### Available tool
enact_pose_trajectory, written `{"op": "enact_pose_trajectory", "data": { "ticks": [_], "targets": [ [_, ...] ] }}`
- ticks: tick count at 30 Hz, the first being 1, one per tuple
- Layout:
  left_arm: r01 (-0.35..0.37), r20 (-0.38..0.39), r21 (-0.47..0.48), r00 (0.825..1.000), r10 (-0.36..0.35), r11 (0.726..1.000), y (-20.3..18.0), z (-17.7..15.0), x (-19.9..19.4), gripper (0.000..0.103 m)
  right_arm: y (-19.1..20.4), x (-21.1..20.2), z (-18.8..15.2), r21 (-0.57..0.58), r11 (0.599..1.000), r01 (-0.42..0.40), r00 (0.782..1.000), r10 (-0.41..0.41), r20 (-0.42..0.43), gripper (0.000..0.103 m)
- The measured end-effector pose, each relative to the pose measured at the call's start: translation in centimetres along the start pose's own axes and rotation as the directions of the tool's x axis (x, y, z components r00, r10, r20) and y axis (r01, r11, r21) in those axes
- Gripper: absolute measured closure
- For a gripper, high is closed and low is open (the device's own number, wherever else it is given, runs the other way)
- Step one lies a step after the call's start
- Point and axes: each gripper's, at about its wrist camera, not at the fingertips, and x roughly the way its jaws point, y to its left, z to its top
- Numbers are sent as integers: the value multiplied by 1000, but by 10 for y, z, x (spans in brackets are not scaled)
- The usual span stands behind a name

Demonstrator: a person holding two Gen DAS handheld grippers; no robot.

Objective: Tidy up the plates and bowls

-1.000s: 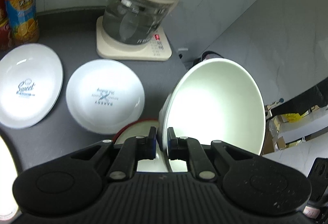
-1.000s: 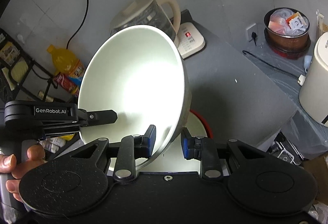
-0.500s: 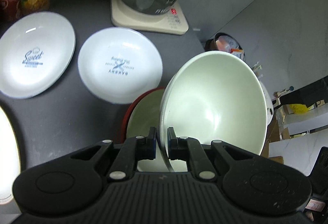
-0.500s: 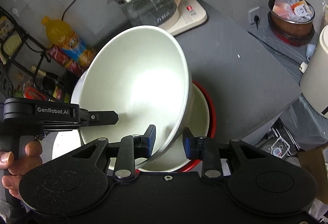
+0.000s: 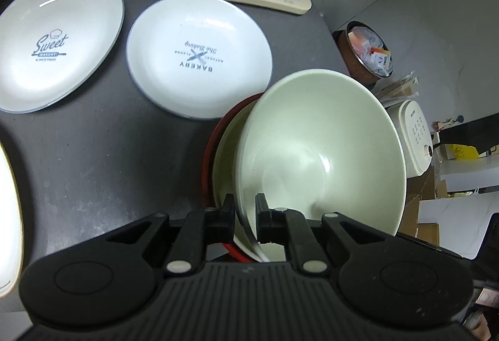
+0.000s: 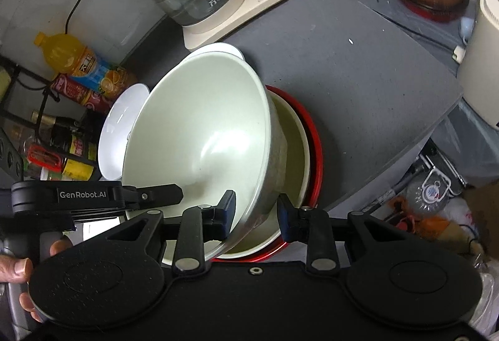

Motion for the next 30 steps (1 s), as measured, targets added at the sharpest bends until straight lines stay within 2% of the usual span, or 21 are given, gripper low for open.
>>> {"op": "enact_pose_trajectory", "data": {
  "ticks": [14,17,20,25,27,30],
  "targets": [
    [2,-41,-36,999,-3,999,3,13,-8,89,-3,8,7,10,1000,10,1000,-10,-19,74],
    [-27,-29,-22,999,26,999,2,15,-13,88,-4,6,9,8,1000,9,1000,-8,-18,73],
    [-18,-4,-22,1000,18,1000,3,15,-22,86,-4,4,11,8,1000,0,1000,0,-18,71],
    [-52,27,-30,998,53,998,8,14,-31,77,6,-4,12,-40,999,2,1000,-3,-17,55],
    [-57,33,-47,998,58,997,12,14,-33,74,10,-8,10,-79,997,27,1000,-27,-7,50],
    [-69,43,-69,996,72,995,19,13,-34,68,7,-11,9,-98,995,36,999,-37,-6,50]
  ]
}}
